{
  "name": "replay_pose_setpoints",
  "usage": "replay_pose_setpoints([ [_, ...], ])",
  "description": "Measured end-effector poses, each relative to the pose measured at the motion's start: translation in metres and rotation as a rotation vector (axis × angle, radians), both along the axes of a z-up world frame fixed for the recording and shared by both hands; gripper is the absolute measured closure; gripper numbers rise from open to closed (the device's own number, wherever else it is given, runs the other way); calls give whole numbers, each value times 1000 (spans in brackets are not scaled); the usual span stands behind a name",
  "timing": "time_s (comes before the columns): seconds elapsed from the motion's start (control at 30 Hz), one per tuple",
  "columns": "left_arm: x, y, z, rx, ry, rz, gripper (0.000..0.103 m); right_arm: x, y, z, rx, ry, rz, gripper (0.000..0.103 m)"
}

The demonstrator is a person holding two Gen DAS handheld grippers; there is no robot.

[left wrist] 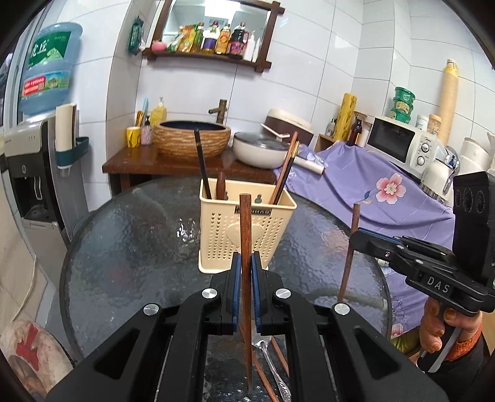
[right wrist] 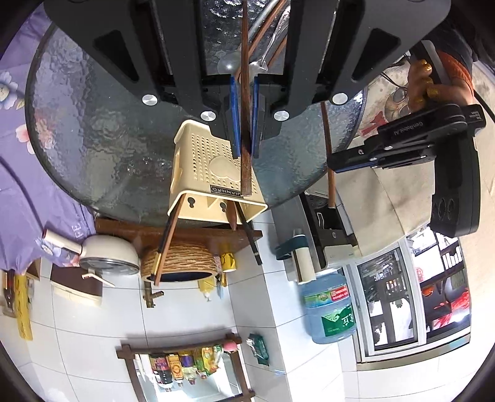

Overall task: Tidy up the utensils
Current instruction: 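Lift both wooden chopsticks and carry them over the cream basket, then lower both chopsticks into the basket and open both tools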

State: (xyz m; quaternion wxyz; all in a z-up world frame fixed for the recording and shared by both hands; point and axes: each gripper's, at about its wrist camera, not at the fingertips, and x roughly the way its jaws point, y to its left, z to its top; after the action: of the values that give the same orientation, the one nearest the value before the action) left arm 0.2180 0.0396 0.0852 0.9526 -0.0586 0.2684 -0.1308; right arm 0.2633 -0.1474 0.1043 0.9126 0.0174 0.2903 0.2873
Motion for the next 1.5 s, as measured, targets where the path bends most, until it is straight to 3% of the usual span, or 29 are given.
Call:
replay_pose_setpoints([
  [0.67, 1, 1, 25, 8, -53, -3, 96, -2, 5, 31, -6, -53, 28, 95],
  [0.83, 15, 5, 55, 5, -95, -2, 96, 11, 6, 58, 18, -78, 37, 95],
  [1.03, 44, 4, 115, 10, -183, 27, 96, 40, 15, 108, 42, -136, 38, 95],
  [1.2, 79, -3, 156, 13, -232, 74, 96, 74, 24, 151, 35, -213, -25, 95],
  [1.37, 114, -8, 156, 19, -209, 107, 96, 103, 28, 162, 24, -253, -83, 95],
  [1.5, 135, -8, 131, 20, -161, 127, 96, 124, 27, 139, 7, -256, -127, 95],
])
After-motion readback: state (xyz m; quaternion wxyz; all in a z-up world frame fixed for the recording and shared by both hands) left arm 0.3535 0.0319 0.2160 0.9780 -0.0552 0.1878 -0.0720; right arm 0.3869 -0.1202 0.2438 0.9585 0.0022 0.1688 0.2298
